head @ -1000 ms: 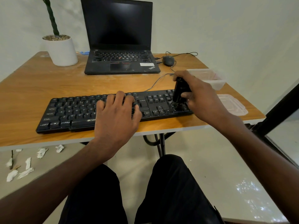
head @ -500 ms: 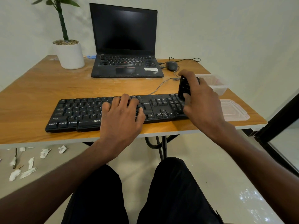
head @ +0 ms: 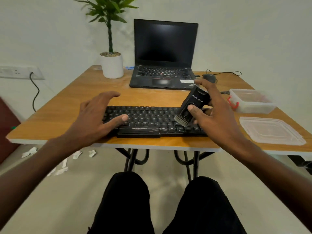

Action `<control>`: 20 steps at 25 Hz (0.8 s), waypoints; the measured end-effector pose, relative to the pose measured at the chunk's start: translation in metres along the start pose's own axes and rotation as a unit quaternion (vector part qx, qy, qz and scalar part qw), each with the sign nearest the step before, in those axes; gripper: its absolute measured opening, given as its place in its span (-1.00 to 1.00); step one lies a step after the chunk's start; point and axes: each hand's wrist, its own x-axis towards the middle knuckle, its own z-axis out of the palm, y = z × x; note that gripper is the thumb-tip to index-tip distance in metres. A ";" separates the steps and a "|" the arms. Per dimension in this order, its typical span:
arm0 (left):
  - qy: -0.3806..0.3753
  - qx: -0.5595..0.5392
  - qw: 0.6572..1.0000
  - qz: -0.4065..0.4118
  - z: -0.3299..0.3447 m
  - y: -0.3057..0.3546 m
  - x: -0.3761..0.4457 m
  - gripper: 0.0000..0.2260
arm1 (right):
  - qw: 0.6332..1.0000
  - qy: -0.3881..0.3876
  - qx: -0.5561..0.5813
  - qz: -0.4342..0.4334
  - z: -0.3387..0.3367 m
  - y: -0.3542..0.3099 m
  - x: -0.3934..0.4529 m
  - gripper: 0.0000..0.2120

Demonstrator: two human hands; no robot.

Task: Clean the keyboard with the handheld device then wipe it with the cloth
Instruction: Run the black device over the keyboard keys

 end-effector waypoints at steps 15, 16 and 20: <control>-0.168 -0.284 0.940 -0.088 -0.014 -0.064 -0.001 0.19 | 0.966 -0.200 0.038 -0.162 0.180 -0.075 0.074 -0.40; -0.163 -0.274 0.944 -0.085 -0.014 -0.065 -0.001 0.21 | 0.959 -0.224 -0.007 -0.175 0.175 -0.080 0.080 -0.41; -0.164 -0.263 0.947 -0.085 -0.012 -0.066 -0.002 0.20 | 0.922 -0.262 -0.126 -0.255 0.171 -0.107 0.086 -0.45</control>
